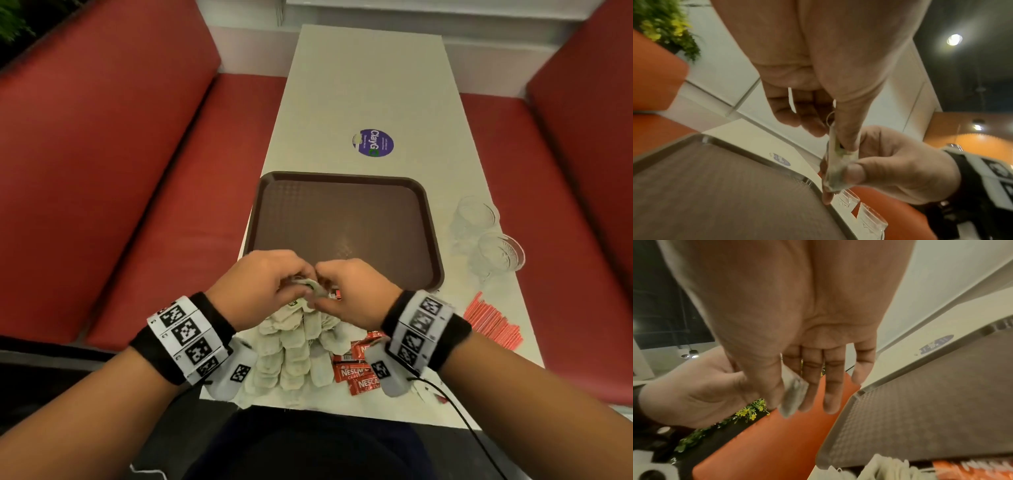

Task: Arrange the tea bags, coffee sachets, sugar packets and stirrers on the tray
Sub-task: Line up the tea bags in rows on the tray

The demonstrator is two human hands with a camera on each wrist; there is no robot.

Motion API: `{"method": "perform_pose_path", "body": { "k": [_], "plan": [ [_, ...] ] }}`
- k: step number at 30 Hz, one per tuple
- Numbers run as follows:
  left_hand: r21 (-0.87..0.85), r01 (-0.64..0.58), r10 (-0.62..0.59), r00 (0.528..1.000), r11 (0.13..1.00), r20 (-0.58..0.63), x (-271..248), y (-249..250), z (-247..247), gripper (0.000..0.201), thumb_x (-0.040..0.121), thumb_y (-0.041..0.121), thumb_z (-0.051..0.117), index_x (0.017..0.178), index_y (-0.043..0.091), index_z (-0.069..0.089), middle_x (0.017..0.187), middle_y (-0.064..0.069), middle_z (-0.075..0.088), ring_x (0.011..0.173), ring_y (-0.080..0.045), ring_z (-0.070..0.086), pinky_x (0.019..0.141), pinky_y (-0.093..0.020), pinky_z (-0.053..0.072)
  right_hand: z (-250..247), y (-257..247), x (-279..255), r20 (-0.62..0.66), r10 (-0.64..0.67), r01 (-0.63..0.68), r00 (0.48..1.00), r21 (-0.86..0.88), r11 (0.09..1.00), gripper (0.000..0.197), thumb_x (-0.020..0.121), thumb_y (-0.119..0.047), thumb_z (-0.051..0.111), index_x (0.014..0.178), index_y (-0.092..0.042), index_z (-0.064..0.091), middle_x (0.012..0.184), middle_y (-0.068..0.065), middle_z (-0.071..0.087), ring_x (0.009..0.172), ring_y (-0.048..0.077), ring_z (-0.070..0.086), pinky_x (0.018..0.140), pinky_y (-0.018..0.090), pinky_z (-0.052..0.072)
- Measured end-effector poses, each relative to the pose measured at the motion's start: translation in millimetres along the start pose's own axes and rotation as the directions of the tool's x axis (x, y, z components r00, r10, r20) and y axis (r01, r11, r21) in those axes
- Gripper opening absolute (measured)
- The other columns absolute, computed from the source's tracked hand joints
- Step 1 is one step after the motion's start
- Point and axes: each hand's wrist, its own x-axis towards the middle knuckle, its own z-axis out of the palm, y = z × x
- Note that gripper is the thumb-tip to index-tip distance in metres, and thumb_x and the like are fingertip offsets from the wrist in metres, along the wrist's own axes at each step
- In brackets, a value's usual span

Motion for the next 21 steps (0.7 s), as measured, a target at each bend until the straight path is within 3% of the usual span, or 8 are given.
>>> {"method": "perform_pose_path", "body": {
  "k": [4, 6, 8, 11, 14, 17, 21],
  "plan": [
    [-0.193, 0.237, -0.244, 0.97, 0.952, -0.012, -0.6, -24.7, 4.4, 0.02, 0.082, 0.029, 0.08, 0.098, 0.029, 0.069, 0.083, 0.009, 0.07, 0.077, -0.011, 0.066, 0.072, -0.03, 0.054, 16.3, 12.5, 19.2, -0.013, 0.109, -0.108, 0.994, 0.054, 0.993, 0.028, 0.089, -0.035, 0.069, 0.071, -0.027, 0.049, 0.064, -0.008, 0.055, 0.061, 0.011, 0.052, 0.057, 0.03, 0.041],
    [-0.01, 0.366, -0.363, 0.926, 0.931, 0.103, -3.5, -43.5, 12.0, 0.025, 0.082, 0.04, 0.078, 0.1, 0.029, 0.067, 0.084, 0.013, 0.068, 0.076, -0.005, 0.063, 0.073, -0.028, 0.052, 18.0, 17.6, 20.3, -0.019, 0.158, -0.157, 0.987, 0.058, 0.986, 0.023, 0.09, -0.03, 0.067, 0.074, -0.027, 0.05, 0.067, -0.007, 0.058, 0.064, 0.012, 0.055, 0.059, 0.031, 0.043],
    [0.251, 0.396, -0.45, 0.866, 0.883, 0.217, -7.3, -55.9, 22.9, 0.028, 0.084, 0.052, 0.071, 0.102, 0.031, 0.066, 0.089, 0.015, 0.068, 0.084, -0.005, 0.064, 0.076, -0.028, 0.052, 19.1, 23.6, 20.4, -0.029, 0.201, -0.198, 0.979, 0.091, 0.976, 0.017, 0.09, -0.026, 0.063, 0.076, -0.022, 0.053, 0.069, -0.005, 0.06, 0.065, 0.014, 0.057, 0.061, 0.034, 0.047],
    [0.366, 0.407, -0.517, 0.807, 0.837, 0.285, -10.4, -61.2, 40.6, 0.035, 0.085, 0.059, 0.064, 0.103, 0.03, 0.065, 0.091, 0.013, 0.068, 0.087, -0.011, 0.064, 0.079, -0.033, 0.054, 20.3, 30.5, 23.1, -0.046, 0.265, -0.253, 0.963, 0.18, 0.951, 0.017, 0.09, -0.023, 0.062, 0.077, -0.016, 0.054, 0.068, -0.003, 0.06, 0.061, 0.013, 0.054, 0.062, 0.037, 0.047],
    [0.345, 0.42, -0.519, 0.808, 0.839, 0.279, -7.2, -61.8, 52.6, 0.035, 0.085, 0.054, 0.066, 0.11, 0.029, 0.065, 0.093, 0.01, 0.068, 0.089, -0.013, 0.064, 0.081, -0.034, 0.055, 23.0, 33.7, 28.1, -0.038, 0.297, -0.279, 0.954, 0.255, 0.926, 0.013, 0.087, -0.022, 0.06, 0.081, -0.012, 0.058, 0.078, 0.004, 0.069, 0.069, 0.021, 0.062, 0.068, 0.044, 0.053],
    [0.3, 0.425, -0.499, 0.831, 0.854, 0.246, -1.6, -61.5, 56.0, 0.04, 0.084, 0.043, 0.072, 0.119, 0.027, 0.061, 0.102, 0.006, 0.068, 0.095, -0.015, 0.064, 0.08, -0.03, 0.051, 29.4, 37.4, 33.2, -0.01, 0.313, -0.292, 0.95, 0.331, 0.897, 0.005, 0.086, -0.008, 0.052, 0.083, -0.012, 0.049, 0.082, -0.002, 0.074, 0.072, 0.018, 0.067, 0.069, 0.042, 0.055],
    [0.169, 0.456, -0.485, 0.844, 0.874, 0.228, 2.6, -63.0, 48.0, 0.034, 0.08, 0.034, 0.079, 0.11, 0.028, 0.064, 0.093, 0.011, 0.064, 0.087, -0.013, 0.062, 0.076, -0.027, 0.05, 36.0, 39.8, 40.5, 0.019, 0.283, -0.27, 0.959, 0.375, 0.887, 0.024, 0.088, 0.001, 0.037, 0.099, -0.02, 0.044, 0.076, -0.003, 0.071, 0.062, 0.016, 0.062, 0.061, 0.037, 0.05]
  ]
}}
